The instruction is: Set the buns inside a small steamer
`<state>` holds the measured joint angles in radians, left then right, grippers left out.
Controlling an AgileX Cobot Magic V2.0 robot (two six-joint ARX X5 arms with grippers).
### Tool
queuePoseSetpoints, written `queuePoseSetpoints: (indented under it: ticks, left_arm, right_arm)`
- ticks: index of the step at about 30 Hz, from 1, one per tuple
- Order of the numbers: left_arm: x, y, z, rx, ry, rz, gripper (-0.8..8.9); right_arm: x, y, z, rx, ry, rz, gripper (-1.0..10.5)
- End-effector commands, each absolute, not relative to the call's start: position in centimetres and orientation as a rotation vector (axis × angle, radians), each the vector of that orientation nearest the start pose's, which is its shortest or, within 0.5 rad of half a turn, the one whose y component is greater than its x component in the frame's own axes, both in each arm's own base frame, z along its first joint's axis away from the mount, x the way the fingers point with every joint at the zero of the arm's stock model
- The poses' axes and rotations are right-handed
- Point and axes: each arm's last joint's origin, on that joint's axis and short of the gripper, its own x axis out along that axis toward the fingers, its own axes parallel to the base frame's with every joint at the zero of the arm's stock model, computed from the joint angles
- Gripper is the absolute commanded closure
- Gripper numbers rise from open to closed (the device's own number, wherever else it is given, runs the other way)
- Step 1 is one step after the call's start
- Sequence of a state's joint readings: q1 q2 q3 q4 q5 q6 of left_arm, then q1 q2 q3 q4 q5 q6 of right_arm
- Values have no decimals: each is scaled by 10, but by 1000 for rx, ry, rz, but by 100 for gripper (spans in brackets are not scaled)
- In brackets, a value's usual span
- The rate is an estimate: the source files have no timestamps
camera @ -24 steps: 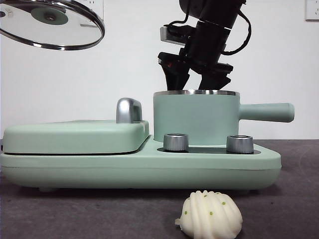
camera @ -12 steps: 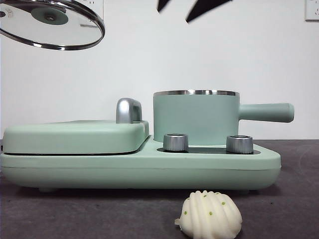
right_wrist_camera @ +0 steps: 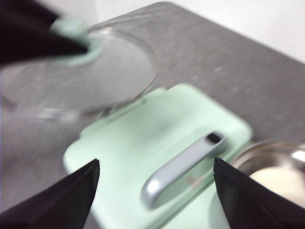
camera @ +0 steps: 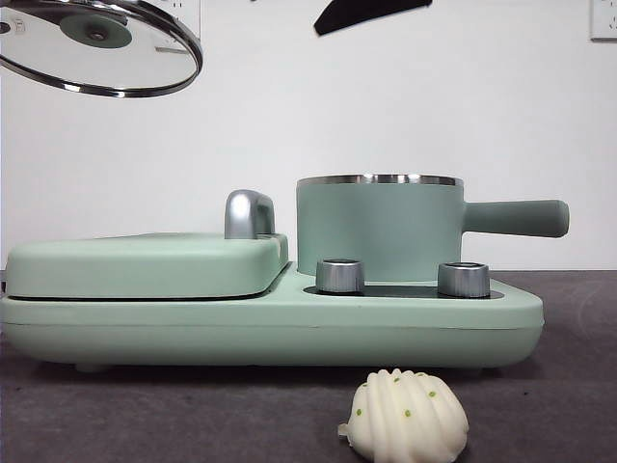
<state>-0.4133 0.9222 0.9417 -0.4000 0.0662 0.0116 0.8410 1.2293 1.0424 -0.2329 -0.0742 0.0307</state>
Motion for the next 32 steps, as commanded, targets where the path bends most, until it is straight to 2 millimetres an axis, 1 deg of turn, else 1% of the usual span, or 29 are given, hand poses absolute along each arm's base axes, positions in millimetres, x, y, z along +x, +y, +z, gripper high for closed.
queuePoseSetpoints:
  ticks: [1,6,9,12,18,22,32]
  left_arm:
    - [177,-80,351,75,328,-481,798]
    - [177,-80,351,75,328,-481,798]
    - [177,-80,351,75,328,-481,798]
    - [177,-80,351,75,328,-481,798]
    - [177,-80,351,76,328,-481,798]
    - [177,-80,351,76,327,-481,798]
    - [177,-80,351,76,328,-481,798]
  right_arm:
    - [168,209,308,-152,455,929,567]
    - [149,212,269,-219,561,984,568]
    - [139,211,250,-265,632,1003,568]
    - [131,209,235,-307,701,1015,568]
    - [121,204,219,-377,816,1011,568]
    - [119,200,212,-395,846,1001,568]
    - [113,189,183,-432,893,964,568]
